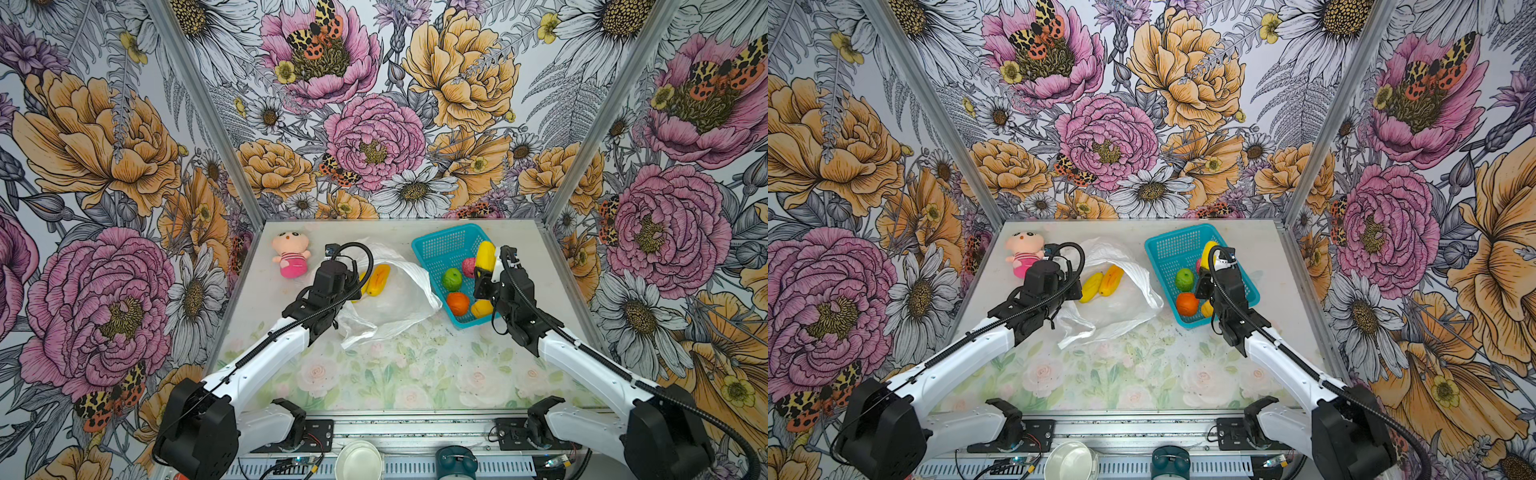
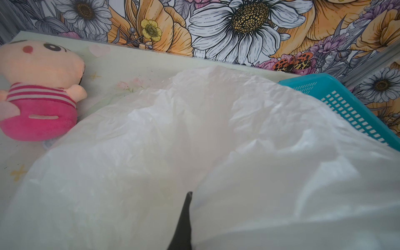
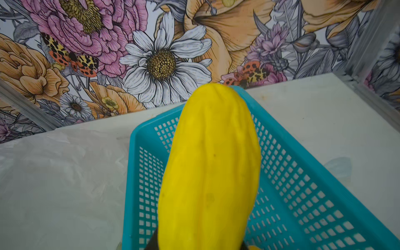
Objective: Untie the knot of the plastic bag and take out the fruit
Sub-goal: Place the fruit in the basket.
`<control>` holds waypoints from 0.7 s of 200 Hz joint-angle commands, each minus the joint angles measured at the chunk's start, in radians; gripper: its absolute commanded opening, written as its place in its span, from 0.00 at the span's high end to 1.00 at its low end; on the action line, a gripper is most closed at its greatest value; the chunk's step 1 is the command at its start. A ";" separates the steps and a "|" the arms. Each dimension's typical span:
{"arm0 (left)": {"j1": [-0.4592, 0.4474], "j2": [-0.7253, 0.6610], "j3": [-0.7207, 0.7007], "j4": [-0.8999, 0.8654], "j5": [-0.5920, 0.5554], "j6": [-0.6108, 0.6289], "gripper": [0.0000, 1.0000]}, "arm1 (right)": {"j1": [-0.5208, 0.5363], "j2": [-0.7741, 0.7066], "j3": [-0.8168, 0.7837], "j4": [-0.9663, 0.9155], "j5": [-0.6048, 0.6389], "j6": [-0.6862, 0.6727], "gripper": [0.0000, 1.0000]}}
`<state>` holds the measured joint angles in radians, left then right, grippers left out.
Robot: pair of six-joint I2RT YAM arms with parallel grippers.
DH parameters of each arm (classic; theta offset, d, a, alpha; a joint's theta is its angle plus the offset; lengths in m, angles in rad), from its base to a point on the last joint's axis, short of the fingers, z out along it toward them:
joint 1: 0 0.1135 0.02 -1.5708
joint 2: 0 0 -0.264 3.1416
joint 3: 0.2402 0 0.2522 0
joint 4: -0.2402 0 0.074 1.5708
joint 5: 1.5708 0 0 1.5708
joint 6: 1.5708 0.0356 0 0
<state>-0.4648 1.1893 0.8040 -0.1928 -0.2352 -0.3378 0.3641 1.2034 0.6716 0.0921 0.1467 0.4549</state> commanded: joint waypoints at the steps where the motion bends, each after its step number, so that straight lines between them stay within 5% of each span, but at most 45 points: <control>1: 0.011 -0.001 0.010 0.012 0.019 -0.010 1.00 | -0.026 0.101 0.064 -0.033 -0.139 0.038 0.98; 103: 0.009 -0.011 0.008 0.013 0.019 -0.011 1.00 | -0.135 0.393 0.059 0.143 -0.190 0.100 0.90; 125: 0.009 -0.011 0.008 0.012 0.019 -0.011 1.00 | -0.138 0.385 0.048 0.158 -0.184 0.100 0.78; 140: 0.010 -0.012 0.008 0.012 0.019 -0.010 1.00 | -0.139 0.371 0.038 0.162 -0.190 0.095 0.56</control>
<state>-0.4641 1.1893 0.8040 -0.1928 -0.2348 -0.3412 0.2256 1.5887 0.7174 0.1936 -0.0250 0.5438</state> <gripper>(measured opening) 0.050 0.318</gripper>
